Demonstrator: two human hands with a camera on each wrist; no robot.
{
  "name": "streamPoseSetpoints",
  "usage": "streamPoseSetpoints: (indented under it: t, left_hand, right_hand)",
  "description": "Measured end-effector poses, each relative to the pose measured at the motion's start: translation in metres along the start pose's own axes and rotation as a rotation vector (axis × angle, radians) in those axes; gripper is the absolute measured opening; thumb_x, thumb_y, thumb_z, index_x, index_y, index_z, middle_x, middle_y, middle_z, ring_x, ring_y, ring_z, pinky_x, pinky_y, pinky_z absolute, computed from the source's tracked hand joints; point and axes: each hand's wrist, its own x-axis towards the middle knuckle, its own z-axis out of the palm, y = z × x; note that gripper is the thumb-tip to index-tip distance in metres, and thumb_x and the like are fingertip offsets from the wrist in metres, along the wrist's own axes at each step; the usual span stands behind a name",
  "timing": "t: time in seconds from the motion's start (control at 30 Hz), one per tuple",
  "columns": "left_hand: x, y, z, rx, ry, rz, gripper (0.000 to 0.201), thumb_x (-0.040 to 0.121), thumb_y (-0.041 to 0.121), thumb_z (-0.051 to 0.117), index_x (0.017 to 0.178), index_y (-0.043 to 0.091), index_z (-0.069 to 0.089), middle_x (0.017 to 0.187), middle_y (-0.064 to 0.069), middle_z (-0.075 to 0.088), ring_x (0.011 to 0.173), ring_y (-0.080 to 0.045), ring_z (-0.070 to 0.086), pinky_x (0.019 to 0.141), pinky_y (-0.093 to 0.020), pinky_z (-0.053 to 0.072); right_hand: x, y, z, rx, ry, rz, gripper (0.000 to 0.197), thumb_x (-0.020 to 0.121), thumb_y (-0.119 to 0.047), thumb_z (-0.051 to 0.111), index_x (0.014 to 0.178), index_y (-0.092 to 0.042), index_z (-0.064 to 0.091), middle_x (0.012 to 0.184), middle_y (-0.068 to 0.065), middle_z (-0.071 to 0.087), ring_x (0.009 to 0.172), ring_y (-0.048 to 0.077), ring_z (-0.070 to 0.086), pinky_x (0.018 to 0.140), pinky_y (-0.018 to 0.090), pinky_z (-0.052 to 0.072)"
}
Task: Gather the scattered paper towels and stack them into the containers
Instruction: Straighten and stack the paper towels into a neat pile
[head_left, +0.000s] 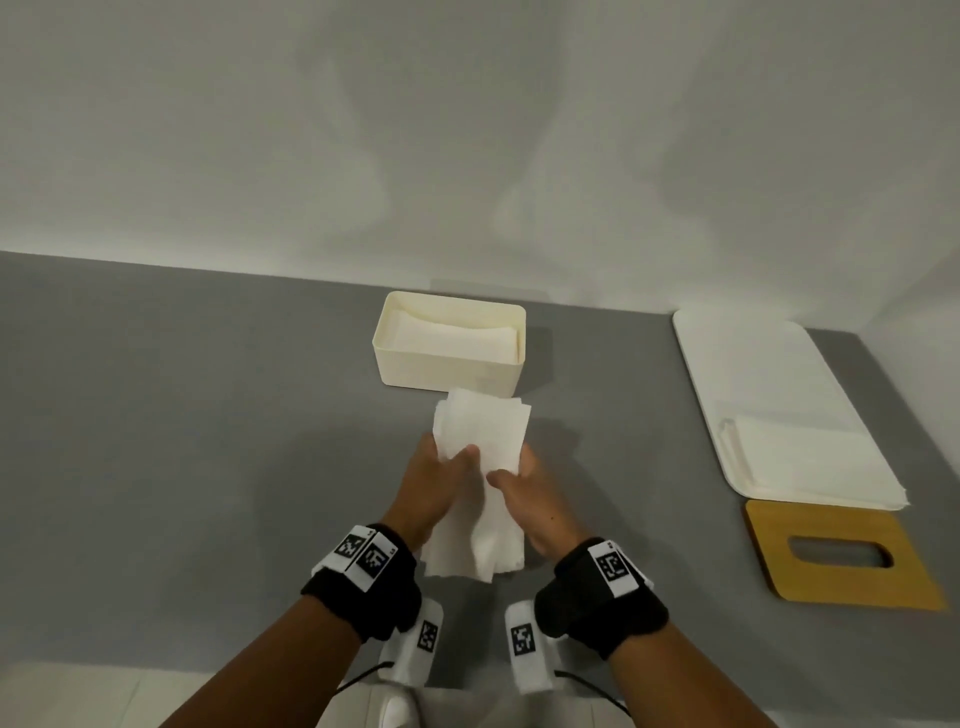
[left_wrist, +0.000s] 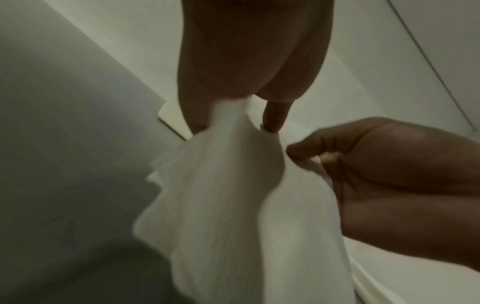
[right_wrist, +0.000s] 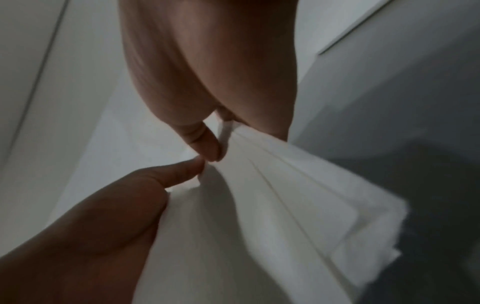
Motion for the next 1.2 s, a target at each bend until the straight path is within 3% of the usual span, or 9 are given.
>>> streamPoseSetpoints:
  t: [0.07,0.2,0.27,0.43,0.57,0.73,0.9,1.03,1.2]
  left_hand:
    - [0.018,0.014,-0.011,0.053,0.014,0.095,0.035,0.091,0.029,0.055,0.127,0.028,0.054,0.117,0.007,0.066,0.108,-0.015,0.063,0.091,-0.039,0.053]
    - [0.060,0.073,-0.026,0.120,0.088,0.382,0.033,0.095,0.012,0.057,0.127,0.013,0.055,0.119,0.002,0.064,0.107,-0.002,0.060,0.090,-0.018,0.049]
    - [0.087,0.098,-0.030,0.087,0.121,0.449,0.030,0.095,0.006,0.056,0.125,0.006,0.055,0.118,-0.002,0.064,0.108,-0.005,0.061,0.090,-0.015,0.048]
    - [0.145,0.131,-0.037,0.006,0.154,0.384,0.031,0.096,0.026,0.054,0.124,0.017,0.047,0.116,-0.003,0.062,0.107,-0.018,0.062,0.089,-0.038,0.054]
    - [0.172,0.134,-0.042,0.047,0.125,0.387,0.032,0.097,0.032,0.051,0.124,0.016,0.044,0.117,-0.005,0.059,0.106,-0.021,0.061,0.090,-0.045,0.053]
    - [0.188,0.109,-0.052,0.124,0.085,0.298,0.045,0.095,0.032,0.056,0.131,0.015,0.035,0.122,-0.002,0.054,0.111,-0.019,0.057,0.090,-0.037,0.052]
    - [0.191,0.105,-0.047,0.135,0.098,0.277,0.045,0.099,0.022,0.049,0.138,0.013,0.027,0.119,0.002,0.049,0.103,-0.016,0.053,0.070,-0.017,0.046]
    - [0.191,0.111,-0.039,0.034,0.095,0.304,0.043,0.098,0.024,0.052,0.133,0.018,0.029,0.113,0.007,0.053,0.104,-0.016,0.057,0.075,-0.021,0.051]
    - [0.194,0.105,-0.044,0.053,0.066,0.320,0.047,0.093,0.030,0.061,0.130,0.023,0.032,0.110,0.009,0.054,0.097,-0.006,0.060,0.071,-0.018,0.052]
  right_hand:
    - [0.015,-0.020,-0.004,-0.029,0.082,-0.068,0.030,0.090,-0.010,0.053,0.113,-0.029,0.056,0.106,-0.006,0.067,0.096,0.012,0.063,0.077,0.025,0.051]
    - [0.062,-0.078,-0.011,0.000,0.214,-0.282,0.022,0.089,-0.004,0.055,0.104,-0.019,0.061,0.098,-0.004,0.067,0.090,0.012,0.064,0.071,0.019,0.048]
    - [0.085,-0.106,-0.006,0.026,0.246,-0.355,0.024,0.089,-0.003,0.054,0.105,-0.021,0.059,0.101,-0.004,0.065,0.094,0.011,0.062,0.075,0.019,0.047]
    - [0.138,-0.140,0.009,0.070,0.310,-0.368,0.031,0.086,-0.022,0.050,0.117,-0.026,0.052,0.107,-0.006,0.065,0.098,0.015,0.063,0.087,0.039,0.053]
    - [0.161,-0.140,0.011,0.077,0.310,-0.359,0.033,0.091,-0.020,0.047,0.124,-0.022,0.047,0.112,-0.004,0.061,0.101,0.014,0.060,0.086,0.034,0.051]
    - [0.176,-0.118,0.016,-0.021,0.280,-0.253,0.039,0.090,-0.013,0.048,0.128,-0.018,0.043,0.116,-0.001,0.060,0.100,0.016,0.059,0.081,0.030,0.050]
    - [0.179,-0.116,0.021,0.035,0.315,-0.188,0.040,0.092,-0.007,0.042,0.131,-0.016,0.038,0.113,0.002,0.055,0.092,0.017,0.054,0.067,0.025,0.044]
    - [0.183,-0.122,0.020,0.097,0.354,-0.262,0.030,0.095,-0.022,0.047,0.125,-0.019,0.044,0.107,-0.003,0.059,0.087,0.004,0.057,0.064,0.020,0.044]
    - [0.184,-0.110,0.011,0.081,0.445,-0.280,0.036,0.084,-0.046,0.064,0.110,-0.024,0.051,0.098,-0.011,0.063,0.089,0.009,0.064,0.070,0.023,0.051]
